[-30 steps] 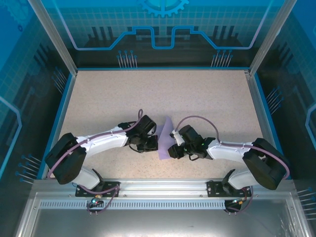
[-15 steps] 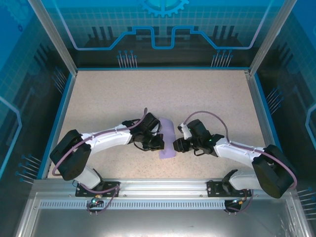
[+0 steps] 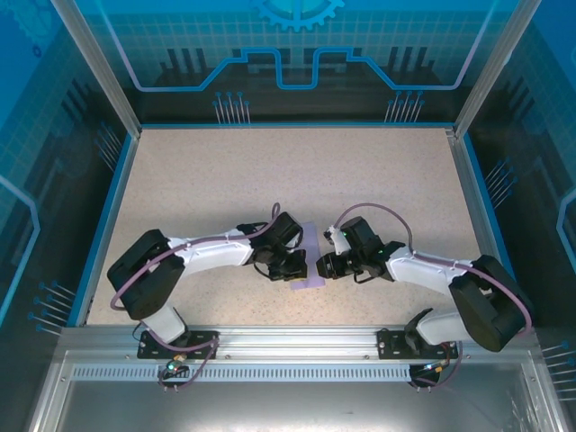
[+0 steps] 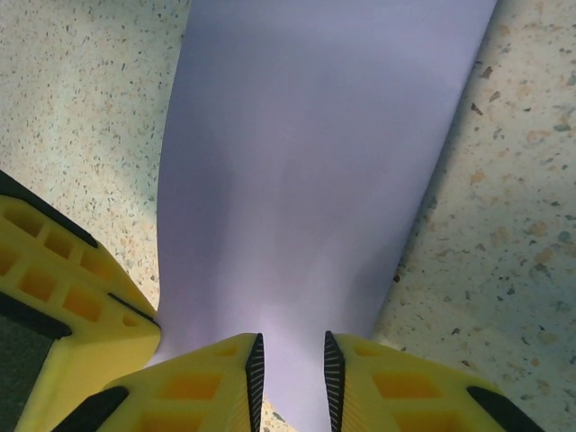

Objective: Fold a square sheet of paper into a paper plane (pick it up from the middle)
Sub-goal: Fold the triangle a second time at the center of the table.

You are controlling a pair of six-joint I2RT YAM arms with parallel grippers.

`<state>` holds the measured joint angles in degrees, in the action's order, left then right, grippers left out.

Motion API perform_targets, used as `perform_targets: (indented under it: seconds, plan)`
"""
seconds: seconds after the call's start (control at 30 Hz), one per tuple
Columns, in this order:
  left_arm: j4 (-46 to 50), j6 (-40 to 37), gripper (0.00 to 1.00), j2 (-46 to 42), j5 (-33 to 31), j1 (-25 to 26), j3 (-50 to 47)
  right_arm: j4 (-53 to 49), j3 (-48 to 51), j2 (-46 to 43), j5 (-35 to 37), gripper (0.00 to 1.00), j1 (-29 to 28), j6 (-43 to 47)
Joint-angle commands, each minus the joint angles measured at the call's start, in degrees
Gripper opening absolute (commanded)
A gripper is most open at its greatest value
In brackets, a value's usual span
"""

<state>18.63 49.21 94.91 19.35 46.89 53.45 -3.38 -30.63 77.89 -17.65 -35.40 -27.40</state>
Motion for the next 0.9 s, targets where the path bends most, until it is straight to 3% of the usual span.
perform_targets:
  seconds: [0.0, 0.87]
  plan:
    - [-0.7, 1.4, 0.0, 1.6, 0.0, 0.0, 2.6, 1.4, 0.0, 1.2, -2.0, 0.27, 1.0, 0.3]
    - [-5.3, 5.6, 0.0, 7.8, -5.9, -1.5, 6.4, 2.2, 3.3, 1.1, -4.1, 0.17, 2.5, -0.4]
